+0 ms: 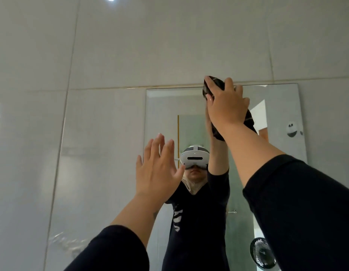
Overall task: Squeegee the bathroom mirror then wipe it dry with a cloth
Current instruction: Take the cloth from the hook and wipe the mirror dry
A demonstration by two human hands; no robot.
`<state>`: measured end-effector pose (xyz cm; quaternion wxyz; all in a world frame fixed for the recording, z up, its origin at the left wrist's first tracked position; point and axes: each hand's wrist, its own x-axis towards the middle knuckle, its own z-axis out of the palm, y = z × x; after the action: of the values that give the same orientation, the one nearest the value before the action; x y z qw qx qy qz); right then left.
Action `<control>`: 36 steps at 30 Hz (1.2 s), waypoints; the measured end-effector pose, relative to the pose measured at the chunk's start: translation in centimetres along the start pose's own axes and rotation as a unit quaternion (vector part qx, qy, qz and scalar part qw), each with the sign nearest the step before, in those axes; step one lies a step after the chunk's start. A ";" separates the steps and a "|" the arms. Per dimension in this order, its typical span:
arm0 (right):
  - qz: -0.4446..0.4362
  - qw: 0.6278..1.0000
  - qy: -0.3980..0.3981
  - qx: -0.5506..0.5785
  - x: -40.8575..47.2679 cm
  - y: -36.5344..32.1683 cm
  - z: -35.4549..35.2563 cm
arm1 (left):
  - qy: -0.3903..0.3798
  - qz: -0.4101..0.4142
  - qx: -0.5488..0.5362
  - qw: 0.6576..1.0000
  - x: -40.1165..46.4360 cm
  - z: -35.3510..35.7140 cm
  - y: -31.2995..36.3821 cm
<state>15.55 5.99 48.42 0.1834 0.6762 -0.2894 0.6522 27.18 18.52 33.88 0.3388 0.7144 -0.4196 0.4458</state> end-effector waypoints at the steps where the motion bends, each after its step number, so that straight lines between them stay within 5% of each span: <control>1: 0.009 1.000 -0.001 -0.003 0.1 1.0 -0.3 | -0.005 0.003 -0.001 1.000 0.2 0.1 0.5; 15: 0.189 0.981 0.038 -0.025 0.7 14.2 -3.4 | -0.017 -0.004 0.011 1.000 0.5 2.0 1.3; 21: 0.222 0.973 0.070 -0.005 -3.1 13.0 -2.4 | -0.010 -0.004 0.002 1.000 0.4 2.1 1.3; 36: 0.035 0.999 0.029 0.023 -6.0 -2.7 1.3 | -0.002 -0.025 0.020 0.999 -1.2 -1.3 -3.2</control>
<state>18.41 8.13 42.73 0.1526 0.6507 -0.2926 0.6838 29.31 21.32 32.89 0.3340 0.7324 -0.3934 0.4441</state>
